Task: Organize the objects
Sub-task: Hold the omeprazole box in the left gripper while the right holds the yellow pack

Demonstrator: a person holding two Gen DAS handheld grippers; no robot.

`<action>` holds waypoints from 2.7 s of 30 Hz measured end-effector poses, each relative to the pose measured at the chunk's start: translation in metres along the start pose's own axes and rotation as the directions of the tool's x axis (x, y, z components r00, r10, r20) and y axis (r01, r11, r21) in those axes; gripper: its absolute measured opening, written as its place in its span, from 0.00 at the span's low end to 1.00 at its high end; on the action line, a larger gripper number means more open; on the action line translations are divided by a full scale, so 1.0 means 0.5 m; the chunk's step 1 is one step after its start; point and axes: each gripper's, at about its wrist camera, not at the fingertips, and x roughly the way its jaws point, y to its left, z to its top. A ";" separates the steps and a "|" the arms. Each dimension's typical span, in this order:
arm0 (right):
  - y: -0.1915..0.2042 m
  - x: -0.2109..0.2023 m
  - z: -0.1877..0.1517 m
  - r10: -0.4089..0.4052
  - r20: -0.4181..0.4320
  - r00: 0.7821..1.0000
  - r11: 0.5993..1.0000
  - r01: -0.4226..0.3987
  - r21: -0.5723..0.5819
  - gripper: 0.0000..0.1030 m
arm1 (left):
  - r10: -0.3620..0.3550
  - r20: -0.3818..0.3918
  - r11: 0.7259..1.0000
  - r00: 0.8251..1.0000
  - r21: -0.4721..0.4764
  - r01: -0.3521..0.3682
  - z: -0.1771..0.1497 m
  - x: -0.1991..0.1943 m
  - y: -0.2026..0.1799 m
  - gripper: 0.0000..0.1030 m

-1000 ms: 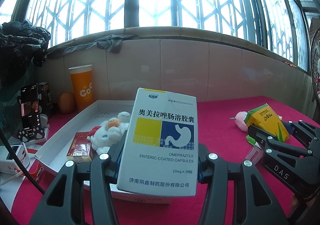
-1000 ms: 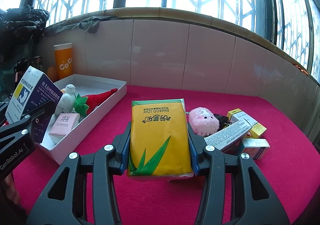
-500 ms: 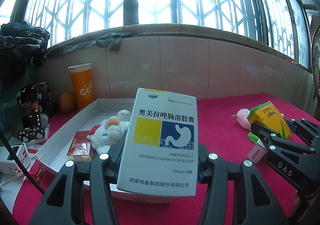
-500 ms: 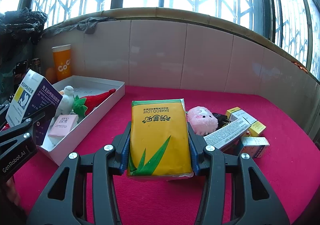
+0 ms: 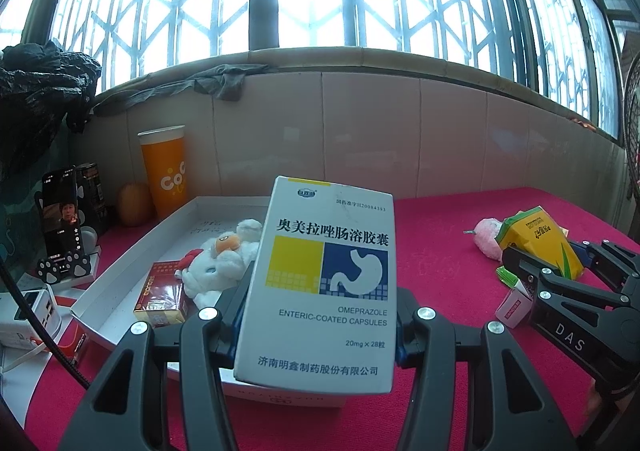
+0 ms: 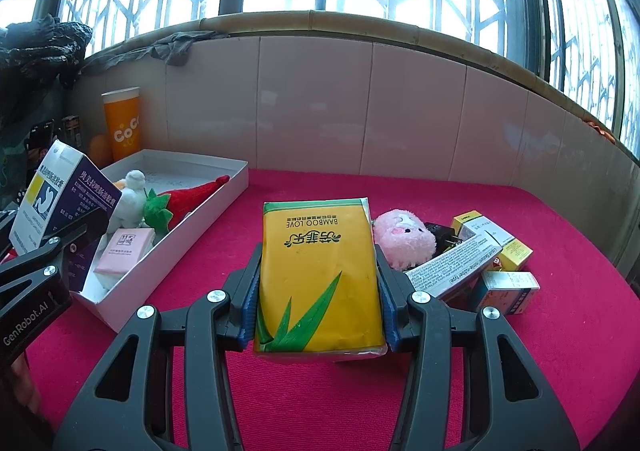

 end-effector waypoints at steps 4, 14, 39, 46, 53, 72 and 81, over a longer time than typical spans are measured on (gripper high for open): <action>0.001 0.000 -0.001 0.001 -0.002 1.000 1.000 -0.001 -0.001 0.46 | 0.001 -0.004 1.000 1.000 -0.006 -0.001 0.000 0.001 0.004 0.52; 0.002 0.005 -0.002 -0.003 -0.014 1.000 1.000 0.003 -0.006 0.46 | -0.003 -0.008 1.000 1.000 -0.011 0.003 -0.001 0.002 0.003 0.52; -0.002 0.009 -0.001 0.007 -0.024 1.000 1.000 -0.007 0.006 0.47 | -0.009 -0.014 1.000 1.000 -0.017 0.009 -0.001 0.003 0.009 0.52; -0.004 0.008 -0.001 0.006 -0.019 1.000 1.000 -0.006 0.007 0.46 | -0.010 -0.018 1.000 1.000 -0.023 0.010 0.000 0.008 0.012 0.52; -0.005 0.007 -0.002 0.008 -0.014 1.000 1.000 -0.008 0.007 0.47 | -0.010 -0.015 1.000 1.000 -0.022 0.010 -0.001 0.006 0.011 0.52; -0.006 0.003 -0.001 0.021 -0.001 1.000 1.000 -0.021 0.012 0.46 | -0.010 -0.007 0.998 1.000 -0.056 0.010 0.002 -0.003 0.042 0.52; 0.035 -0.009 0.015 0.081 -0.003 0.997 0.996 -0.081 -0.032 0.46 | 0.051 0.018 0.995 0.999 -0.089 -0.049 0.034 -0.012 0.107 0.51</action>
